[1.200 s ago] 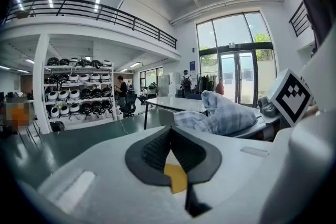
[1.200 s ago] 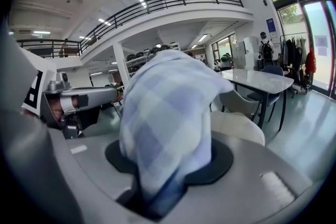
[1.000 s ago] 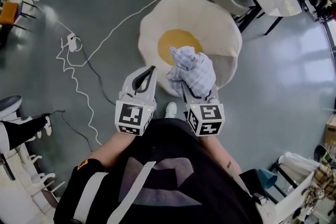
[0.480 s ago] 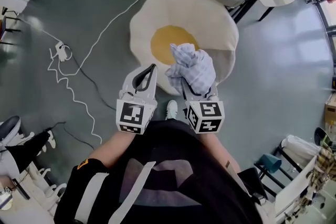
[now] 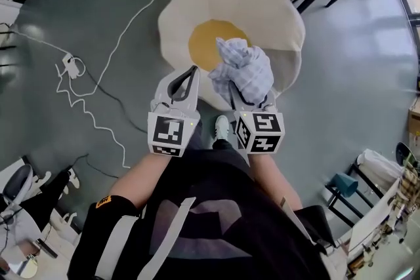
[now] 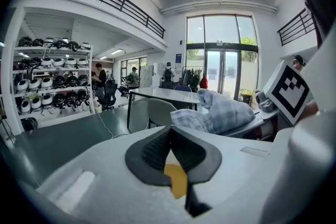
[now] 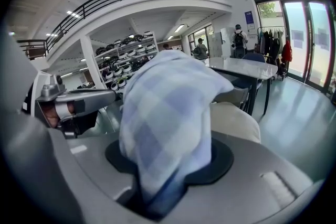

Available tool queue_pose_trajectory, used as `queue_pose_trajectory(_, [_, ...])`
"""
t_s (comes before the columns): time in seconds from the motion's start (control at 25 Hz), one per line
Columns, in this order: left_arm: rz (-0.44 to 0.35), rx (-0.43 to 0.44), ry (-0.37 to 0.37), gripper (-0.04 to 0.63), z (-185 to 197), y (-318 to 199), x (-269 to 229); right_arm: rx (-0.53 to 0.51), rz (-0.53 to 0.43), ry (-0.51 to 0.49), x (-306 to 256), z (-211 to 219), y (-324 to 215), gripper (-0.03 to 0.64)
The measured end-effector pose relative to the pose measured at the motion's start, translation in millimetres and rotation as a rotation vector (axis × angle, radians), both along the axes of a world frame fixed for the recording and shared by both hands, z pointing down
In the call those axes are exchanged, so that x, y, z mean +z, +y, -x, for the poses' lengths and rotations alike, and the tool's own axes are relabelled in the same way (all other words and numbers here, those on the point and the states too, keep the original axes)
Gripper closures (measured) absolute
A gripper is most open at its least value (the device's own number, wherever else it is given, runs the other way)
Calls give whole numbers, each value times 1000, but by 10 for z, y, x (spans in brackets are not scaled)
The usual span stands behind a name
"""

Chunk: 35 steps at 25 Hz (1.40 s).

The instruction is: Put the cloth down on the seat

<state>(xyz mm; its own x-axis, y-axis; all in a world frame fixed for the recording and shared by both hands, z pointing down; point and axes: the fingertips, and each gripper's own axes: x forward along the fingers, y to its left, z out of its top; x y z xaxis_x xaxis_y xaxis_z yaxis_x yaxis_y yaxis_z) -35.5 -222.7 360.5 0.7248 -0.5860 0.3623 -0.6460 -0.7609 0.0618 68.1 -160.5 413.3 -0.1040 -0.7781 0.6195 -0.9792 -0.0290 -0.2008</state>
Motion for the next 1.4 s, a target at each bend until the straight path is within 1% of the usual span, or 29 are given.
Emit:
queue_pose_trajectory(0.12, [16,17,-1,597,10,-111,120,28,20,-1,115,4,-94,411])
queue_pose_trajectory(0.28, [48,67,3,597,11,-216,284,61,52,0,245,36,-200,411])
queue_pose_trajectory(0.48, [53,103,19,597,-47,-402,477,98,76,15,441,-28,-370,411])
queue_pose_trajectory(0.64, [61,119,2,597,-61,-558,674,98,111,23,621,-26,-469,410])
queue_pose_trajectory(0.84, [82,107,-12,597,-100,-620,811,75,133,22,759,-55,-528,410])
queue_pose_trajectory(1.04, [85,86,-27,597,-217,-638,964,47,145,7,959,-152,-604,408])
queue_pose_trajectory(1.2, [100,59,-44,597,-276,-652,1198,31,163,-4,1215,-240,-643,407])
queue_pose_trajectory(1.4, [140,22,-71,597,-325,-701,1604,33,204,-16,1671,-384,-688,405])
